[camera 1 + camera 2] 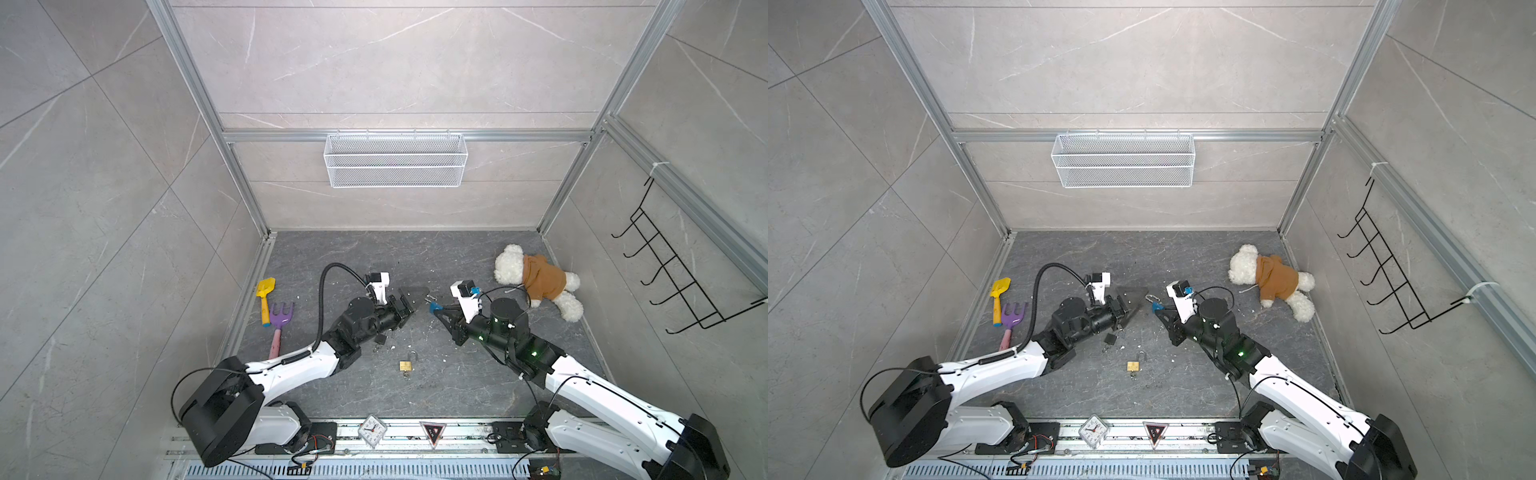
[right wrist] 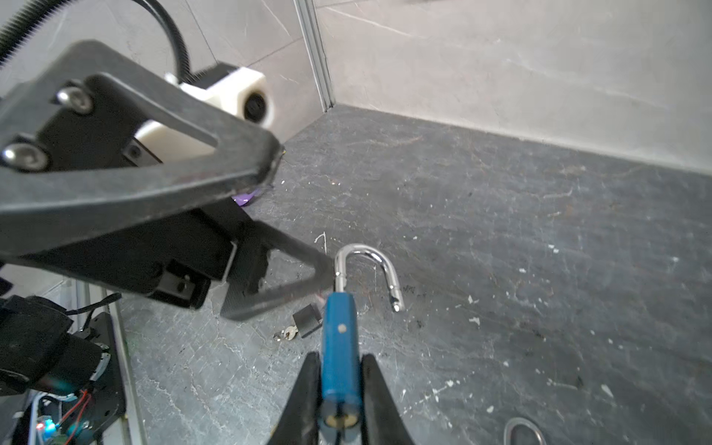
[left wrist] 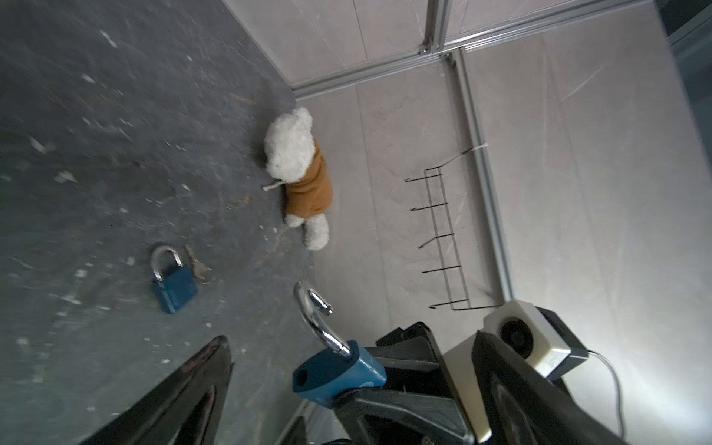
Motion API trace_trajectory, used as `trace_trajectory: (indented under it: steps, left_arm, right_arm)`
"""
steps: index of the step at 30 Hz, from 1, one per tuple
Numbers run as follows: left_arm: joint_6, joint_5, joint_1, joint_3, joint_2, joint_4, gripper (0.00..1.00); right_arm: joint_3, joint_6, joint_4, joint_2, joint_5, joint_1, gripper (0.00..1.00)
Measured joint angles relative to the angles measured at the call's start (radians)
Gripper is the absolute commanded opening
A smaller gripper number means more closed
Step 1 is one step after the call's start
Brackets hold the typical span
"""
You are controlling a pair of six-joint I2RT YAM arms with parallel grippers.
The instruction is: Lock with the key
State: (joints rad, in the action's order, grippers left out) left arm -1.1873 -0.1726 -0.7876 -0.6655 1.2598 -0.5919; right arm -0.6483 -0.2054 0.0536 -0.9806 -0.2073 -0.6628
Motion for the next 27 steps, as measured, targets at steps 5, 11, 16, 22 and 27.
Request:
trace_trajectory:
  steps: [5, 11, 16, 22, 27]
  left_arm:
    - [0.363, 0.080, 0.013, -0.151, -0.105, 0.324, 0.99]
    - [0.720, 0.054, 0.035, -0.172, -0.166, 0.512, 0.99]
    - [0.863, -0.148, 0.086, -0.070, -0.168, 0.491, 0.97]
    - [0.926, -0.351, 0.094, -0.016, -0.108, 0.380, 0.88]
    - [0.925, -0.459, 0.094, 0.024, -0.101, 0.281, 0.81]
  right_arm:
    - [-0.076, -0.095, -0.097, -0.058, -0.093, 0.018, 0.00]
    - [-0.057, -0.190, -0.129, -0.084, -0.332, 0.080, 0.00]
    - [-0.007, -0.230, -0.154, -0.061, -0.487, 0.135, 0.00]
    - [0.022, -0.252, -0.171, 0.006, -0.591, 0.154, 0.00]
    - [0.037, -0.271, -0.169, 0.027, -0.635, 0.154, 0.00]
